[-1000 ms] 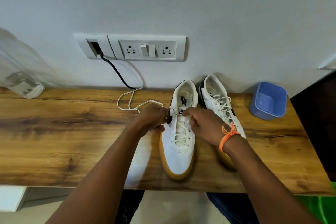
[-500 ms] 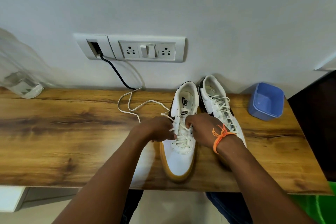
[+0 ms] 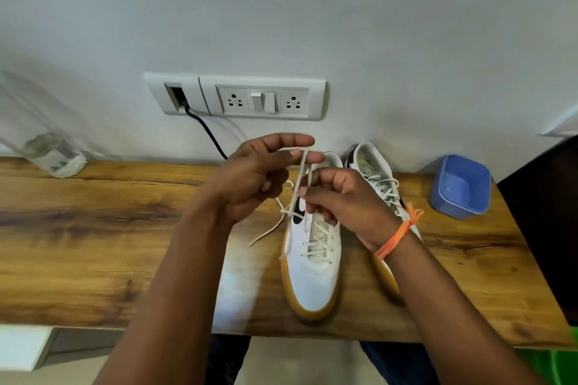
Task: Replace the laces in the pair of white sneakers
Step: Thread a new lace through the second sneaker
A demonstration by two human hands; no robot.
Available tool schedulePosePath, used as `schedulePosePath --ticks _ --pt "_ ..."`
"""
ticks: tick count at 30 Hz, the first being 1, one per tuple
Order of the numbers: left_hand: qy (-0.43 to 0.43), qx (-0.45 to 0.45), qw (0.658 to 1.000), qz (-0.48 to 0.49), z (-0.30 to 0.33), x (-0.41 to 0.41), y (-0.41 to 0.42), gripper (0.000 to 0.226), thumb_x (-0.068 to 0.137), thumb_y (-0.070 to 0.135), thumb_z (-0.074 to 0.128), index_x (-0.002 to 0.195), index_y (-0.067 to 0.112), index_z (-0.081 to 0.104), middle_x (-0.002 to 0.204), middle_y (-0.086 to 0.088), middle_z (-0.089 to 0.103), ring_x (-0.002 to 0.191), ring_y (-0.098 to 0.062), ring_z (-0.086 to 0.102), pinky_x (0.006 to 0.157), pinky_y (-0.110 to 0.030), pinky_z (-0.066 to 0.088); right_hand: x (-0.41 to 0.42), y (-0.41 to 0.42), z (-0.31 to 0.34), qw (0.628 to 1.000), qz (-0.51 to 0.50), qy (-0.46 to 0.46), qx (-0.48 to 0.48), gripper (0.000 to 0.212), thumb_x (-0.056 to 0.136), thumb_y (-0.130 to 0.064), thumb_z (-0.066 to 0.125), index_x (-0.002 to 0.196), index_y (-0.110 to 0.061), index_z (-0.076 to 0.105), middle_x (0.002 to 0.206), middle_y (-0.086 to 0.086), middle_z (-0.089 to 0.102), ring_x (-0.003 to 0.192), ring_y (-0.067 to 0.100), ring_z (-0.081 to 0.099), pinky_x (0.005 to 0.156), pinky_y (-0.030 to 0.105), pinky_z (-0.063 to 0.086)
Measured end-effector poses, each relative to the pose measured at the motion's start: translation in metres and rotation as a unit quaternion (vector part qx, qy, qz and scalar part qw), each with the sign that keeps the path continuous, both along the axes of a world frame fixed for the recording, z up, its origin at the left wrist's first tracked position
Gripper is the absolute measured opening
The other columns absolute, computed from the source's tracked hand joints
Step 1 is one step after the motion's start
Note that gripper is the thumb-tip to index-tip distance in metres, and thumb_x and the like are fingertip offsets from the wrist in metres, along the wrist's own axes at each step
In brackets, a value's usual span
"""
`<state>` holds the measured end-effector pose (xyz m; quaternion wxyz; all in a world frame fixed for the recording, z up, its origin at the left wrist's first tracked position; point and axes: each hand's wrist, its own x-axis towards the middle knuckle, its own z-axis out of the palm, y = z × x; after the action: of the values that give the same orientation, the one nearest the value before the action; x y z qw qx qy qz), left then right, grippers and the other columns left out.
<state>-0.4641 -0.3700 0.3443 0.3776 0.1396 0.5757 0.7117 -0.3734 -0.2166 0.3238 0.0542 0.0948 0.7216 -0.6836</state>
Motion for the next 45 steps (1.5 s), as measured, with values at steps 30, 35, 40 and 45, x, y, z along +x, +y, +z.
schedulePosePath --ticks 30,35,40,45 --pt "-0.031 -0.091 0.991 0.09 -0.017 -0.017 -0.015 0.054 0.082 0.048 0.064 0.046 0.016 0.041 0.048 -0.005 0.042 0.043 -0.018 0.029 0.054 -0.031 0.032 0.01 0.052 -0.016 0.999 -0.022 -0.011 0.038 0.017 0.076 -0.005 0.078 0.093 0.0 0.076 0.074 0.001 0.075 0.066 0.003 0.065 0.061 0.011 0.047" --pt "0.254 -0.418 0.872 -0.031 -0.043 -0.024 -0.03 0.057 0.091 0.055 0.057 0.062 0.009 0.071 0.062 0.0 0.071 0.058 -0.022 0.066 0.063 -0.033 0.055 0.01 0.058 -0.024 0.989 0.02 -0.021 0.144 0.016 0.074 -0.006 0.082 0.09 -0.006 0.078 0.084 0.002 0.077 0.079 0.006 0.07 0.071 0.012 0.05" --pt "0.229 -0.589 0.758 -0.162 -0.063 -0.03 -0.041 0.05 0.095 0.051 0.057 0.083 0.005 0.074 0.079 -0.005 0.076 0.058 -0.017 0.071 0.077 -0.03 0.054 0.011 0.068 -0.032 0.965 0.025 -0.049 0.258 0.003 0.082 -0.01 0.076 0.084 -0.011 0.078 0.077 -0.005 0.073 0.062 -0.009 0.058 0.06 0.004 0.039" --pt "0.237 -0.612 0.747 -0.103 -0.073 -0.035 -0.035 0.039 0.094 0.043 0.062 0.086 0.006 0.07 0.078 -0.007 0.076 0.064 -0.015 0.072 0.08 -0.032 0.053 0.01 0.075 -0.041 0.944 0.002 -0.066 0.323 0.005 0.083 -0.015 0.074 0.081 -0.012 0.077 0.075 0.001 0.073 0.071 0.013 0.065 0.069 0.026 0.05"
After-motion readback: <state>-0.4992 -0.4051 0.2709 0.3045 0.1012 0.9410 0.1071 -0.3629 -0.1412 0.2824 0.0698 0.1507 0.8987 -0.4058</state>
